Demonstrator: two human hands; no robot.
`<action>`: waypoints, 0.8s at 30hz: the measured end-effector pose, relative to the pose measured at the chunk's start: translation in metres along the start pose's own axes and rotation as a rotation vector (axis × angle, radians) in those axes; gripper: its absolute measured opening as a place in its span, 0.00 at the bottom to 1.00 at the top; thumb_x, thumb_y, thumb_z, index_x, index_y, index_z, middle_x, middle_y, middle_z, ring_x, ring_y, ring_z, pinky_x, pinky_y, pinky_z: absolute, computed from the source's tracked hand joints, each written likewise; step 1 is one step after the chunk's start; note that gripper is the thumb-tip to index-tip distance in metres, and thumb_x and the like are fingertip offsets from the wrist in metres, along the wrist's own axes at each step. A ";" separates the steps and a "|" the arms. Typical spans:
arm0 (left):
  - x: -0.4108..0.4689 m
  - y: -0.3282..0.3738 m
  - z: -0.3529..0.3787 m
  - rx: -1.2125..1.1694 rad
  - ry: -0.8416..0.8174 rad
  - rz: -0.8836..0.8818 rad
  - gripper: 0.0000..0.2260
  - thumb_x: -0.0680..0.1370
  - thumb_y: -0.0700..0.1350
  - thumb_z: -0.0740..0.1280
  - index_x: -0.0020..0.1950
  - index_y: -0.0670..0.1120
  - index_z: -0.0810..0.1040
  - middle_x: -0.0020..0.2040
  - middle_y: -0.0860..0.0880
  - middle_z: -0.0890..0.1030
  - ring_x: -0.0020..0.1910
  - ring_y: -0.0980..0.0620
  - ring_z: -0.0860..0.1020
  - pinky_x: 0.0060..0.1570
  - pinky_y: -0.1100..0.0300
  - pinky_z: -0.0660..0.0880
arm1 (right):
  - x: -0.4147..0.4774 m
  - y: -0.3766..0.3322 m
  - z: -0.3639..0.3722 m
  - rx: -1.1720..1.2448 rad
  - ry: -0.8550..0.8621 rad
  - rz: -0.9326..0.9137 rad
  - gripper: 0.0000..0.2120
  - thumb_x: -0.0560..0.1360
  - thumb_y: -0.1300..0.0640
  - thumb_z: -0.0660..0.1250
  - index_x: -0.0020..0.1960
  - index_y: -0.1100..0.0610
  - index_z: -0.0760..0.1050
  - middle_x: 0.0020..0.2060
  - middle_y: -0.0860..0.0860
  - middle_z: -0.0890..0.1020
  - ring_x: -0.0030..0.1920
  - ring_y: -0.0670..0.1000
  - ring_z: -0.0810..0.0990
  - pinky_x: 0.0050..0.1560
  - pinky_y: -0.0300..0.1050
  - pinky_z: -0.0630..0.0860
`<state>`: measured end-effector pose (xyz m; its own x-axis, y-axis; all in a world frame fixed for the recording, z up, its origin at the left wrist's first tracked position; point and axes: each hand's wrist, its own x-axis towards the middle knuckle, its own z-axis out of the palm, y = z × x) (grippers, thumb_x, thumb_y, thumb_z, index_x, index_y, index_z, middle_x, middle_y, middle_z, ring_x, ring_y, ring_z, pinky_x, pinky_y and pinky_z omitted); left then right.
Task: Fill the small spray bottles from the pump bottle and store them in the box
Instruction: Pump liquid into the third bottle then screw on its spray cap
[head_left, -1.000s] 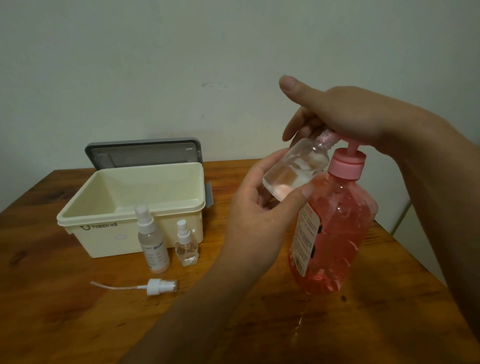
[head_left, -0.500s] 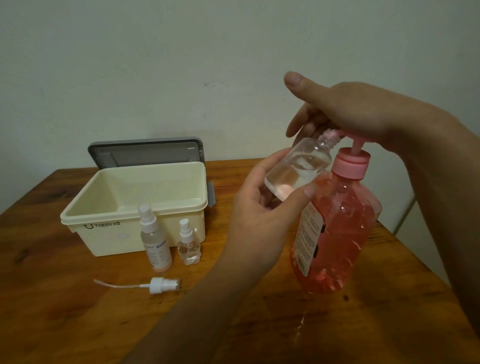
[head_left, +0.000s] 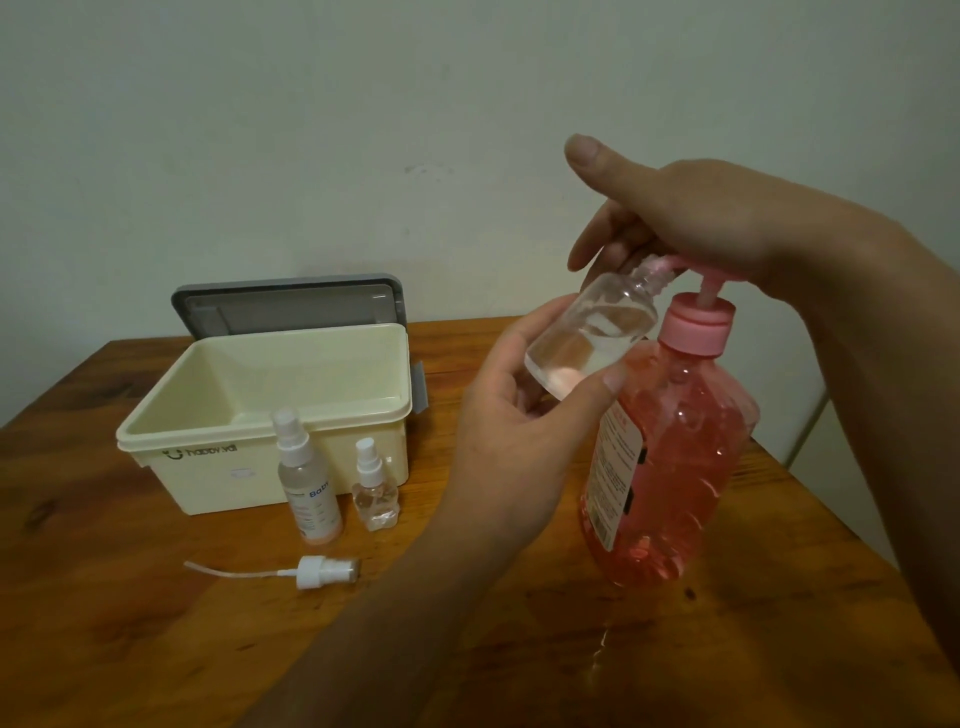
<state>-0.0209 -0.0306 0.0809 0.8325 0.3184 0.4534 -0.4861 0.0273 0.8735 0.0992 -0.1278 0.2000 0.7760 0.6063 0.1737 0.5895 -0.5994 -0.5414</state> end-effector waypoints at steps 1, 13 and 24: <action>0.000 0.000 -0.001 -0.002 0.005 -0.001 0.19 0.73 0.41 0.72 0.56 0.62 0.74 0.47 0.67 0.82 0.52 0.66 0.79 0.43 0.72 0.76 | 0.000 -0.001 0.000 -0.002 0.003 -0.003 0.39 0.72 0.23 0.46 0.44 0.51 0.85 0.43 0.48 0.86 0.47 0.53 0.84 0.51 0.49 0.76; 0.000 -0.001 -0.001 0.001 0.005 0.000 0.20 0.71 0.42 0.73 0.57 0.62 0.74 0.49 0.65 0.82 0.53 0.64 0.80 0.45 0.70 0.77 | 0.000 0.002 0.003 -0.011 -0.008 -0.006 0.39 0.72 0.24 0.46 0.44 0.51 0.85 0.42 0.48 0.86 0.46 0.52 0.83 0.49 0.47 0.75; 0.000 -0.002 -0.001 -0.012 0.001 -0.001 0.20 0.73 0.38 0.71 0.57 0.60 0.75 0.48 0.65 0.82 0.51 0.64 0.80 0.42 0.71 0.77 | 0.000 0.004 0.007 -0.024 -0.008 0.000 0.39 0.73 0.24 0.46 0.43 0.51 0.86 0.40 0.47 0.85 0.44 0.50 0.82 0.45 0.45 0.70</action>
<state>-0.0207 -0.0301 0.0792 0.8328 0.3197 0.4519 -0.4881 0.0389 0.8719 0.0998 -0.1264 0.1919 0.7741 0.6106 0.1670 0.5950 -0.6116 -0.5215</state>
